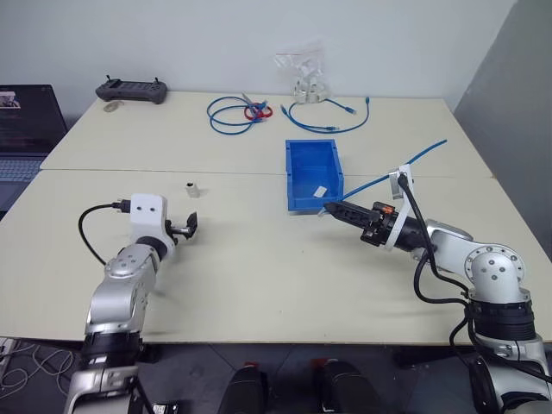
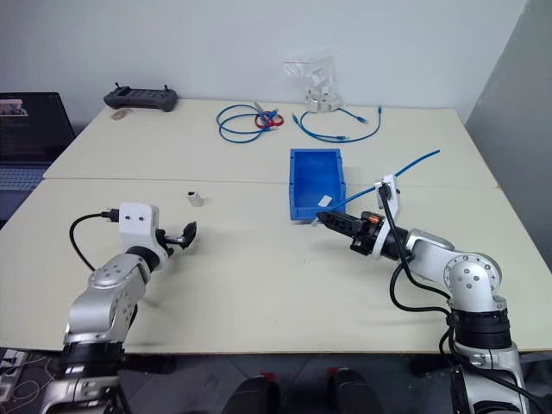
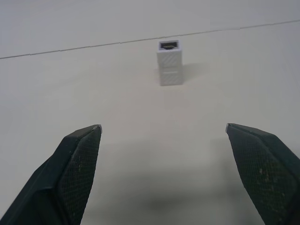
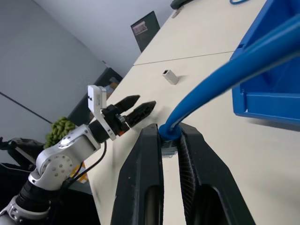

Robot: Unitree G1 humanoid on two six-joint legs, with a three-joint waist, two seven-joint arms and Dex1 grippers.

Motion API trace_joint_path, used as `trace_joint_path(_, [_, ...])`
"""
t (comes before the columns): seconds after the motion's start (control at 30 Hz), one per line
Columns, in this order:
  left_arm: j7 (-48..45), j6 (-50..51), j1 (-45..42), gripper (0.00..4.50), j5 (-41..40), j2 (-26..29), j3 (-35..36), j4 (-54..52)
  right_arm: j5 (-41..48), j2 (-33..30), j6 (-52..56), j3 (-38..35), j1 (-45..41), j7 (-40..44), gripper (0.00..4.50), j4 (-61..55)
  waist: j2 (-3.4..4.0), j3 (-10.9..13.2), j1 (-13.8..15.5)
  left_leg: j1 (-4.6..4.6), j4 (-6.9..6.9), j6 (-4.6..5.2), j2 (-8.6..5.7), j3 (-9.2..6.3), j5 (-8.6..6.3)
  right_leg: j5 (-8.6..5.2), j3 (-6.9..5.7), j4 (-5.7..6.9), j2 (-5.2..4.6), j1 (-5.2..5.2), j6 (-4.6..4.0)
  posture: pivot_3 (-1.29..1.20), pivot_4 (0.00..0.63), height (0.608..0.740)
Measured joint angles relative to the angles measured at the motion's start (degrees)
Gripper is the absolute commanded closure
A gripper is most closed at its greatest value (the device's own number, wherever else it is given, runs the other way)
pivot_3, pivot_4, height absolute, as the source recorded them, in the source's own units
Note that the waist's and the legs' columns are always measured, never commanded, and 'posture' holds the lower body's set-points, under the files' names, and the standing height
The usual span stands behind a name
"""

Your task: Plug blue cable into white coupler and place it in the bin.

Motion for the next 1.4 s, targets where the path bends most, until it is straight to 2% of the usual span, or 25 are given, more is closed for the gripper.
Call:
trace_joint_path(0.33, [-6.43, -13.32, -14.8, 0.06, 4.43, -0.05, -1.62, 30.11, -1.56, 0.57, -0.12, -2.12, 0.04, -2.41, 4.35, -0.2, -0.07, 0.04, -0.4, -0.03, -0.02, 0.01, -0.02, -0.01, -0.01, 0.02, -0.07, 0.01, -0.07, -0.03, 0.02, 0.0, 0.15, 0.74])
trace_joint_path(0.6, [-9.26, -20.82, -22.54, 0.06, 7.09, 0.45, -1.74, 44.42, -1.5, 0.58, 0.07, -3.82, 0.0, -3.81, 4.35, -0.37, -0.08, 0.04, -0.36, -0.03, -0.01, 0.01, -0.06, 0.05, -0.01, 0.05, -0.03, 0.0, -0.1, -0.02, 0.07, 0.0, 0.15, 0.74])
trace_joint_path(0.83, [-9.79, -25.49, -27.32, 1.53, 9.34, 1.52, -1.92, 53.46, -1.41, 0.96, 0.21, -4.05, 0.0, -4.82, 4.35, -0.51, -0.08, 0.05, -0.36, -0.05, -0.02, 0.01, -0.05, 0.02, -0.01, 0.05, -0.07, 0.01, -0.1, -0.03, 0.07, 0.0, 0.15, 0.74])
trace_joint_path(1.2, [-9.49, -27.47, -29.05, 3.64, 9.63, 1.78, -1.42, 57.78, -1.43, 1.36, 0.21, -4.59, 0.08, -5.32, 4.35, -0.6, -0.08, 0.05, -0.35, -0.05, -0.02, 0.01, -0.05, 0.01, -0.01, 0.06, -0.08, 0.02, -0.11, -0.03, 0.08, 0.0, 0.15, 0.74])
trace_joint_path(1.4, [-11.34, -27.51, -29.36, 3.72, 9.22, 2.58, -1.25, 57.65, -1.58, 1.36, 0.21, -4.58, 0.09, -5.29, 4.35, -1.04, -0.08, 0.05, -0.42, -0.05, -0.02, 0.01, -0.05, 0.02, -0.01, 0.06, -0.09, 0.03, -0.1, -0.04, 0.08, 0.0, 0.15, 0.74])
